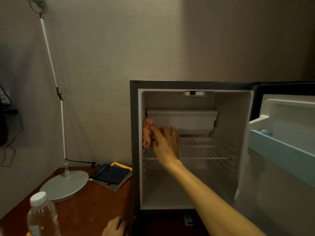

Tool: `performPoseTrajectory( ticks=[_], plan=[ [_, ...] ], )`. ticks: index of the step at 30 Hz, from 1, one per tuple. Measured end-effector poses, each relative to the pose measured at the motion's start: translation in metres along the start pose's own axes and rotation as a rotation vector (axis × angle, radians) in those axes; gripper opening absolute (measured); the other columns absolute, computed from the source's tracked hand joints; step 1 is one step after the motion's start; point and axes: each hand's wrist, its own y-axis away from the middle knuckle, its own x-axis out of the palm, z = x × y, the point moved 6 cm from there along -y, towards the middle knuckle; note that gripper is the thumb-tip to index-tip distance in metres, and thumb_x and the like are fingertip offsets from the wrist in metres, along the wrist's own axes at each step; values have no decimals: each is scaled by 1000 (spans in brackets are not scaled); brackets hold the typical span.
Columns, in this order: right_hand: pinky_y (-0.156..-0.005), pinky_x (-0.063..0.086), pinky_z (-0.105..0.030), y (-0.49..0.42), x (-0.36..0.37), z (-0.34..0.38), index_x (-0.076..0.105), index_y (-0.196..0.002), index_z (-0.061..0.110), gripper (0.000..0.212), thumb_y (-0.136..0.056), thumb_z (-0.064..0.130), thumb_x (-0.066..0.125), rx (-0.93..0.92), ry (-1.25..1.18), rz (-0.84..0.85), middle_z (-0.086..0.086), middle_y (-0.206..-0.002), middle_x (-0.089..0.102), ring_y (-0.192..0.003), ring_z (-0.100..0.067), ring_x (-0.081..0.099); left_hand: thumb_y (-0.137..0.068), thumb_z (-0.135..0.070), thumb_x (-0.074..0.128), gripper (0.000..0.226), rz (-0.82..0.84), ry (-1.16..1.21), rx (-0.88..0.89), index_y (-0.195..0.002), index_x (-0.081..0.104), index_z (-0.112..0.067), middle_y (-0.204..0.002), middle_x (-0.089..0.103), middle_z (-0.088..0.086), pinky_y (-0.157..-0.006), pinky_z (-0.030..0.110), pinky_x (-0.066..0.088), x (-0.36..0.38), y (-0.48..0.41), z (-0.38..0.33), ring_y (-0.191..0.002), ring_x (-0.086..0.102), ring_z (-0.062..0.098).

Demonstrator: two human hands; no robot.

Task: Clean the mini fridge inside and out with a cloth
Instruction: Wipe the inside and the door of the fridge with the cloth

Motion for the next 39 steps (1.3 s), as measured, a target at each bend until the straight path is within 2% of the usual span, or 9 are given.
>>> performPoseTrajectory(
  ticks=[1, 5, 8, 10, 15, 22, 30, 34, 39],
  plan=[
    [-84, 43, -48, -1, -4, 3, 56, -129, 28, 48, -83, 17, 65, -10, -17, -8, -14, -105, 57, -107, -42, 46, -87, -73, 35, 91, 64, 59, -58, -137, 43, 3, -152, 17, -18, -114, 37, 22, -2, 3, 3, -131, 43, 22],
    [-80, 48, -56, -15, -28, 13, 61, -124, 26, 42, -84, 15, 66, -30, 3, -104, -22, -106, 62, -111, -53, 48, -95, -45, 49, 47, -53, 16, 70, -140, 41, -34, -147, 32, -10, -109, 23, 27, -27, 24, -19, -136, 33, 10],
    [-70, 52, -58, -7, -38, 21, 63, -117, 24, 31, -88, 21, 53, -104, 44, -186, -20, -104, 64, -108, -55, 52, -79, -46, 72, 67, 29, 49, -58, -133, 41, -24, -152, 21, 15, -108, 45, 35, -7, 15, -5, -139, 31, 19],
    [-68, 53, -59, 7, -34, 19, 57, -119, 28, 33, -88, 22, 47, -120, 37, -140, -18, -108, 63, -112, -54, 50, -90, -45, 57, 50, -78, 96, 67, -136, 45, -29, -146, 31, 0, -111, 33, 32, -24, 22, -21, -138, 33, 15],
    [-66, 56, -55, 63, -12, 9, 51, -121, 34, 54, -76, 16, 75, -188, 87, 37, -13, -114, 63, -116, -51, 50, -40, -42, 63, 35, -168, -126, 131, -69, 76, -28, -82, 67, -5, -49, 22, 52, -37, 43, -28, -67, 69, 15],
    [-51, 58, -40, 113, 5, 3, 60, -112, 40, 49, -70, 25, 80, -198, 134, 171, -7, -112, 60, -115, -39, 39, -30, -27, 90, 44, -224, -164, 164, -70, 74, -20, -83, 68, 3, -49, 25, 51, -32, 45, -28, -66, 69, 22],
    [-66, 57, -49, 185, 68, -31, 67, -98, 49, 62, -41, 33, 89, -42, 326, 585, 0, -97, 66, -106, -39, 55, -45, -27, 82, 35, -238, -98, 175, -78, 75, -19, -90, 67, 1, -56, 28, 54, -29, 46, -22, -74, 68, 21],
    [-74, 56, -53, 183, 77, -40, 63, -105, 48, 48, -59, 40, 76, -76, 315, 632, 0, -106, 64, -111, -39, 53, -46, -33, 72, 33, -241, -115, 188, -76, 75, -20, -87, 67, 1, -53, 25, 52, -34, 48, -25, -71, 68, 19],
    [-112, 13, -57, 182, 93, -52, 31, -142, 43, 54, -92, 31, 48, 23, 200, 779, -8, -151, 28, -142, -41, 5, -43, -39, 76, 36, -238, -150, 192, -76, 76, -24, -87, 68, -3, -54, 22, 52, -32, 46, -26, -72, 68, 15]
  ],
)
